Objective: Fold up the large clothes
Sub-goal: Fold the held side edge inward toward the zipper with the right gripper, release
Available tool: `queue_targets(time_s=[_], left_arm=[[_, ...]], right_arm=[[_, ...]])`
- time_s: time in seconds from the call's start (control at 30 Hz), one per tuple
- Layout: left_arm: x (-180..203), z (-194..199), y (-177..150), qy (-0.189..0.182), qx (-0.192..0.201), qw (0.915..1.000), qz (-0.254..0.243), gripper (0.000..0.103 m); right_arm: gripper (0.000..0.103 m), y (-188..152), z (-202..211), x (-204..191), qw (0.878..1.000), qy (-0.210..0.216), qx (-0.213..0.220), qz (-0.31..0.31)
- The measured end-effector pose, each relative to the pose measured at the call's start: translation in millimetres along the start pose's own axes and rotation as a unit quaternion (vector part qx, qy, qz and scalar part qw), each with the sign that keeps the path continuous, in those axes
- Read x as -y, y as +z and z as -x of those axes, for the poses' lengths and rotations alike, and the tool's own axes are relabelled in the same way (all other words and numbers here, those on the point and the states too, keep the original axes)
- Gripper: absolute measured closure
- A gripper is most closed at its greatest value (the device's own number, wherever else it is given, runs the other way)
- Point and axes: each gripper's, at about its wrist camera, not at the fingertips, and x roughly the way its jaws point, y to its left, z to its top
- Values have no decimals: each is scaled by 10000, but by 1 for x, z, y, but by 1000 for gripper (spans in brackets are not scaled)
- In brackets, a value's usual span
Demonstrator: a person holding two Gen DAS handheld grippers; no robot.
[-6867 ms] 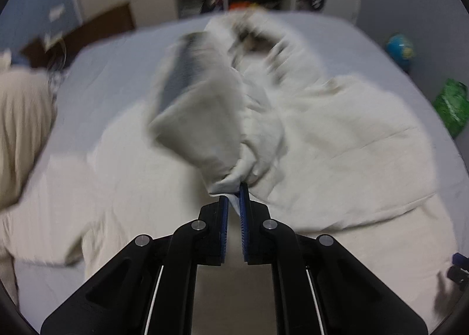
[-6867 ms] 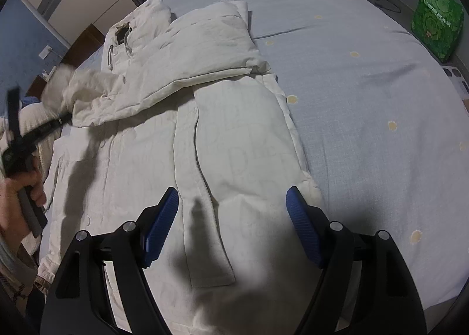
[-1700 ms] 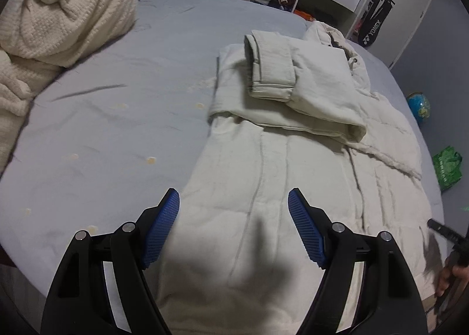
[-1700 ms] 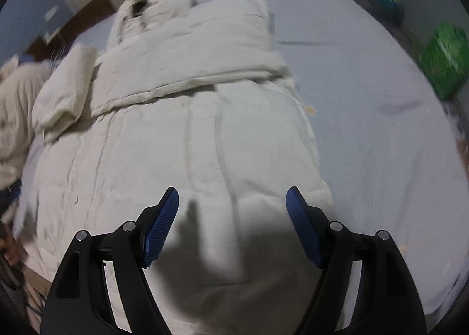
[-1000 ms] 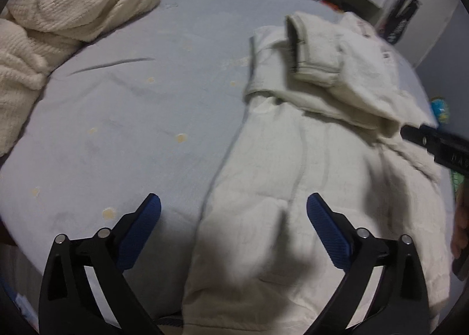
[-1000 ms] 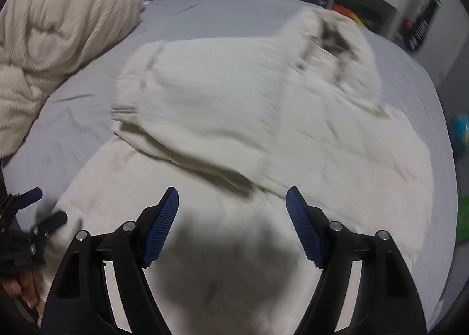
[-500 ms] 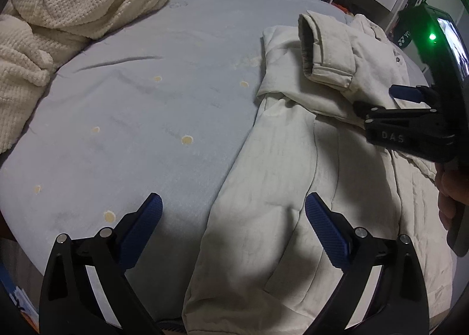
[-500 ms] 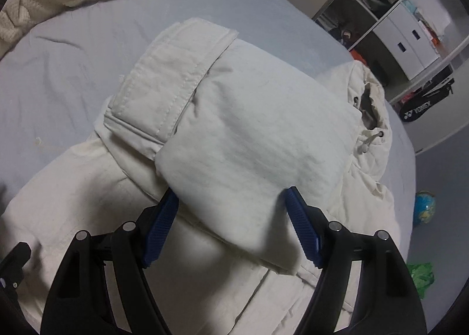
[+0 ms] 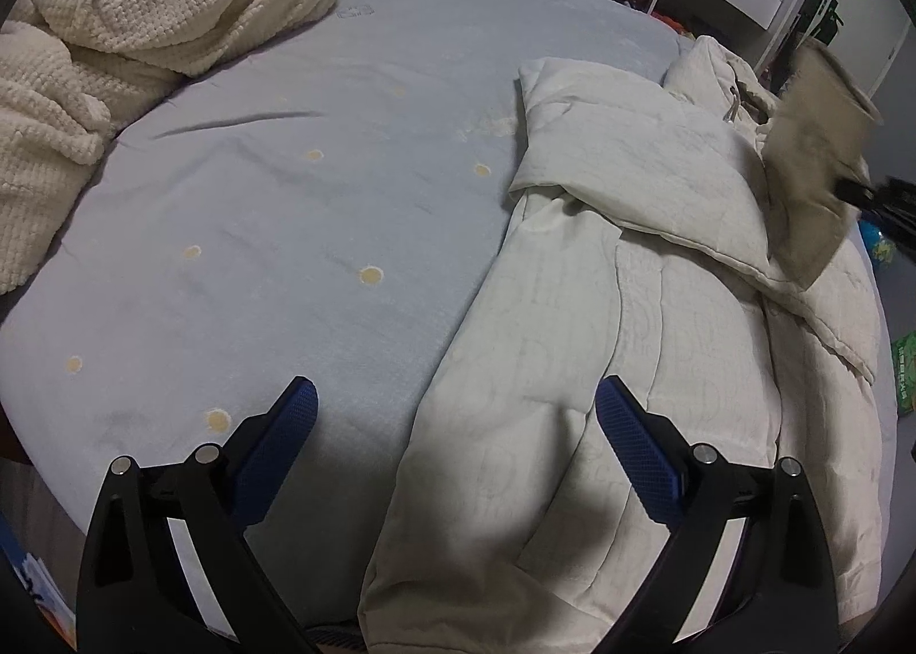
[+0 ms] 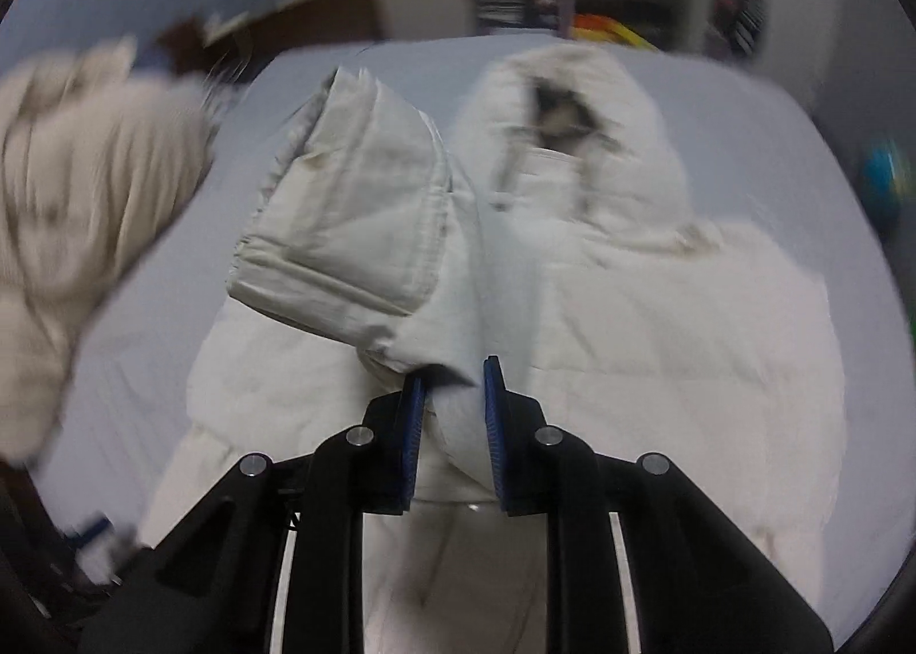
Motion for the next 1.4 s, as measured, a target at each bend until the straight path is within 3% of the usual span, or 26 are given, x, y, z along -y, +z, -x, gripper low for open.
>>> queue_targets(time_s=[0.07,0.2,0.33,0.5,0.7,0.83,0.9,0.97,1.13,1.4], left_arm=[[1,0,0,19,4,10000,-16,9],[0,-1,1,41,-14,10000,-23,9],[2,0,0,61,-9,10000,-30,9],[3,-1,0,92,-54,9999,-65,8],[7,-7,-1,165,-331,9991,-200,7],[9,-8,0,204,-431,9986,-242,7],[10,-7,1,151,-444,9985,-266,7],[17,-9,4,93,-621,9970,-443,7],[54,1,28,-163,-485,9951,-848,7],[146,-21,118,-877,-116,9847,-1499,7]], right_arm=[[86,-9,3,31,9978,131,-14,-651],[86,-41,-5,99,9807,249,-269,-1920],[86,-75,-11,146,9654,186,-471,-2560],[86,-113,-3,183,9600,130,-557,-2741],[86,-130,22,197,9718,161,-502,-2300],[84,-124,37,203,9807,39,-516,-1888],[63,-117,44,210,9833,35,-504,-1746],[55,-109,50,216,9849,57,-437,-1672],[53,-76,51,228,9881,122,-304,-1505],[46,15,11,242,9861,728,-252,-1471]])
